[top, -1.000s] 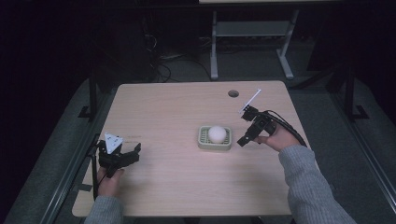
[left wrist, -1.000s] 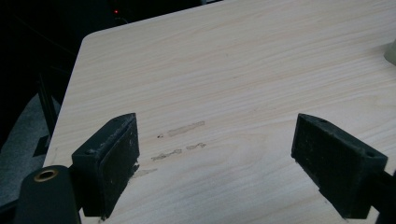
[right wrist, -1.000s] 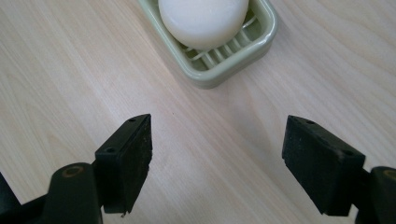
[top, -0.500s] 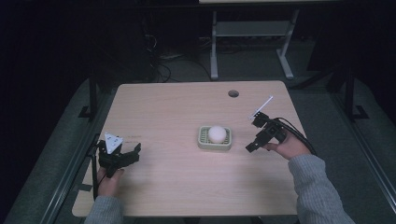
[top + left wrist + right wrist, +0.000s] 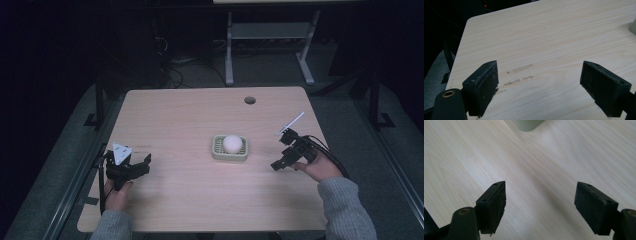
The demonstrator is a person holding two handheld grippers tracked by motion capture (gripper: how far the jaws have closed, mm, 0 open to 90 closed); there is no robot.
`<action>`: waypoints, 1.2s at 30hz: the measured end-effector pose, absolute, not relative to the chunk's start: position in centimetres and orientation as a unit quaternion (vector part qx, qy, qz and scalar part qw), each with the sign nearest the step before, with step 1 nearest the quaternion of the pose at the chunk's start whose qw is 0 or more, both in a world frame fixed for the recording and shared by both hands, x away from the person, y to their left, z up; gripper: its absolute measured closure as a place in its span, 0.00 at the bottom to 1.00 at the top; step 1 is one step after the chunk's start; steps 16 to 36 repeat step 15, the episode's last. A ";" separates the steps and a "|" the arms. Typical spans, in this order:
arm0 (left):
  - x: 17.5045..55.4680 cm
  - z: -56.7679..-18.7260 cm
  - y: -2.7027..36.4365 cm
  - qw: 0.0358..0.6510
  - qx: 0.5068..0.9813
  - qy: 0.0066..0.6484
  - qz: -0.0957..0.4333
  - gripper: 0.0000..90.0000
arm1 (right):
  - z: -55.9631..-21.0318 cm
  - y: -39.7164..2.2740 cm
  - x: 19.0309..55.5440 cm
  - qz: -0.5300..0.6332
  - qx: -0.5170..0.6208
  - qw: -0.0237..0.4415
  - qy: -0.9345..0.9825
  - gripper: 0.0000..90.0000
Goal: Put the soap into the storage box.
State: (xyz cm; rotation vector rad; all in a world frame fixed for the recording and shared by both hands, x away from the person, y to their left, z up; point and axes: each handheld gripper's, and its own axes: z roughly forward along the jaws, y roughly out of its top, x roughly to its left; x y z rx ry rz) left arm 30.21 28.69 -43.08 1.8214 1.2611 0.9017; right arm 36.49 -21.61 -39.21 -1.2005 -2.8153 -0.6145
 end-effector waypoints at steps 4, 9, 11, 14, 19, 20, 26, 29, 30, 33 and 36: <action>30.2 -43.1 28.7 0.367 0.708 0.493 0.349 0.17 | -40.0 -22.4 35.8 -0.200 -0.391 0.013 -0.898 0.28; 30.3 -43.1 28.7 0.368 0.707 0.493 0.350 0.16 | -40.7 -23.0 35.0 -0.206 -0.396 0.011 -0.895 0.28; 30.3 -43.1 28.7 0.367 0.707 0.493 0.349 0.17 | -40.9 -23.2 34.6 -0.208 -0.398 0.010 -0.893 0.28; 30.3 -43.1 28.6 0.366 0.711 0.490 0.347 0.16 | -40.9 -23.4 33.7 -0.215 -0.399 -0.006 -0.891 0.28; 30.3 -43.1 28.6 0.366 0.713 0.489 0.345 0.16 | -40.9 -23.5 33.2 -0.218 -0.401 -0.011 -0.890 0.28; 30.3 -43.1 28.6 0.366 0.713 0.489 0.345 0.16 | -40.9 -23.5 33.2 -0.218 -0.401 -0.011 -0.890 0.28; 30.3 -43.1 28.6 0.366 0.713 0.489 0.345 0.16 | -40.9 -23.5 33.2 -0.218 -0.401 -0.011 -0.890 0.28; 30.3 -43.1 28.6 0.366 0.713 0.489 0.345 0.16 | -40.9 -23.5 33.2 -0.218 -0.401 -0.011 -0.890 0.28; 30.3 -43.1 28.6 0.366 0.713 0.489 0.345 0.16 | -40.9 -23.5 33.2 -0.218 -0.401 -0.011 -0.890 0.28; 30.3 -43.1 28.6 0.366 0.713 0.489 0.345 0.16 | -40.9 -23.5 33.2 -0.218 -0.401 -0.011 -0.890 0.28; 30.3 -43.1 28.6 0.366 0.713 0.489 0.345 0.16 | -40.9 -23.5 33.2 -0.218 -0.401 -0.011 -0.890 0.28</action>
